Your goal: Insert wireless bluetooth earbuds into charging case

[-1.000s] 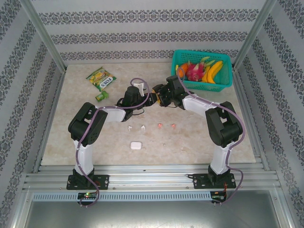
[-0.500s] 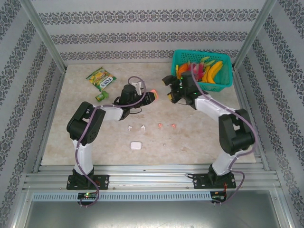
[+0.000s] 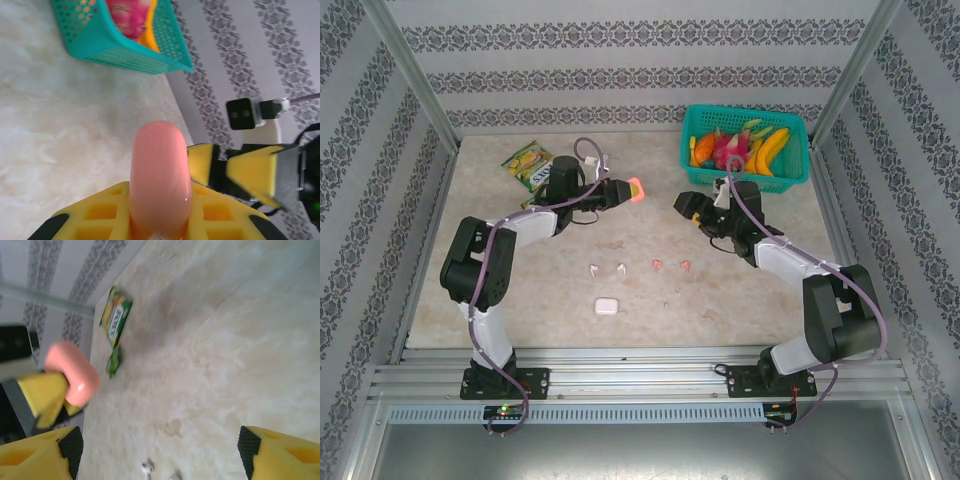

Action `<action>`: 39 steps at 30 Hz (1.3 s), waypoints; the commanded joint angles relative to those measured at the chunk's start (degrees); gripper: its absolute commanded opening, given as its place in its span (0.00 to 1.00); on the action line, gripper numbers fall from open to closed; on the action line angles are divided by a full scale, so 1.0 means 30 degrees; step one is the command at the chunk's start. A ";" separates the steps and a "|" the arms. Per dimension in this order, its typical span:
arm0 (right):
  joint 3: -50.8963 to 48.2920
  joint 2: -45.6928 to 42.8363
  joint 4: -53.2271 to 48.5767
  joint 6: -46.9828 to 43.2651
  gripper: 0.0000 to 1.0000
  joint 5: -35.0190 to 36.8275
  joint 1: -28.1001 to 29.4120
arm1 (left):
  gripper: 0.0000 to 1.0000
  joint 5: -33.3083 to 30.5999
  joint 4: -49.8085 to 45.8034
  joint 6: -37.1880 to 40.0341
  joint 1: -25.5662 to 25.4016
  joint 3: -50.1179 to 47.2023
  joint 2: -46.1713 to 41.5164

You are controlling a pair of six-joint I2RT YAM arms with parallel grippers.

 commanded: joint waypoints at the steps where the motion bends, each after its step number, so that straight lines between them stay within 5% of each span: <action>1: -0.0268 -0.0774 0.1542 -0.2699 0.81 -0.1449 0.0642 | 0.04 0.2088 -0.1214 0.0705 0.0003 0.0697 -0.0945; 39: 0.3936 0.3901 0.2515 -0.1537 0.69 -0.2001 0.2307 | 0.03 0.2941 -0.2623 0.1374 -0.0401 0.1194 -0.1797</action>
